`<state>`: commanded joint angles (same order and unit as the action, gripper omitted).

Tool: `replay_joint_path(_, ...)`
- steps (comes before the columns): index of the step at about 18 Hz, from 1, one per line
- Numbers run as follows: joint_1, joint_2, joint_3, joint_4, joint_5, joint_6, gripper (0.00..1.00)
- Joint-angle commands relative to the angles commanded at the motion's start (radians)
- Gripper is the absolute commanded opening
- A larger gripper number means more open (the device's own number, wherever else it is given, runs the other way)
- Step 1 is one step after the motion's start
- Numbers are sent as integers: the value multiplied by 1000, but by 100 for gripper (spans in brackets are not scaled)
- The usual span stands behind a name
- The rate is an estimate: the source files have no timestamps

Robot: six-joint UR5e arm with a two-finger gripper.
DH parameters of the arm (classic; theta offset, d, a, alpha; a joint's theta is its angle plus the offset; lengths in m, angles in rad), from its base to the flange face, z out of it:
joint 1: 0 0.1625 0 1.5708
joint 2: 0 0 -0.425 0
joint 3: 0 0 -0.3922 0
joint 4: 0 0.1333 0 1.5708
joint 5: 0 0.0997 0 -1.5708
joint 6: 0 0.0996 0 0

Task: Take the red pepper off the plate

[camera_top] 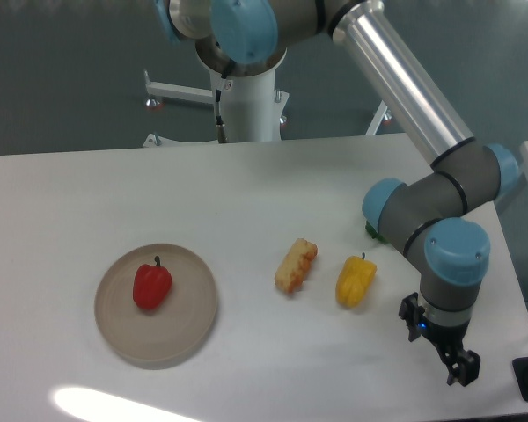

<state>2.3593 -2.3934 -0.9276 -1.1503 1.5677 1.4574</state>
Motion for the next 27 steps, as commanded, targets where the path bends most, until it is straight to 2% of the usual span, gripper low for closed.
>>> replay_joint_path(3, -6, 75, -60, -81, -6, -43, 100)
replay_joint_path(5, -11, 124, -121, -91, -9, -71, 100)
replay_joint_path(9, -37, 212, -221, -95, -26, -247, 100)
replay_joint_path(14, -95, 333, -361, -88, -142, -543, 100)
replay_joint_path(15, -127, 356, -391, -85, -155, -613, 100)
replay_joint_path(18, -215, 367, -416, -80, -153, -835, 100)
replay_joint_path(21, -277, 373, -445, -48, -155, -968, 100)
replay_joint_path(24, -336, 392, -531, 56, -169, -1078, 100)
replay_joint_path(27, -380, 402, -586, 105, -178, -1158, 100)
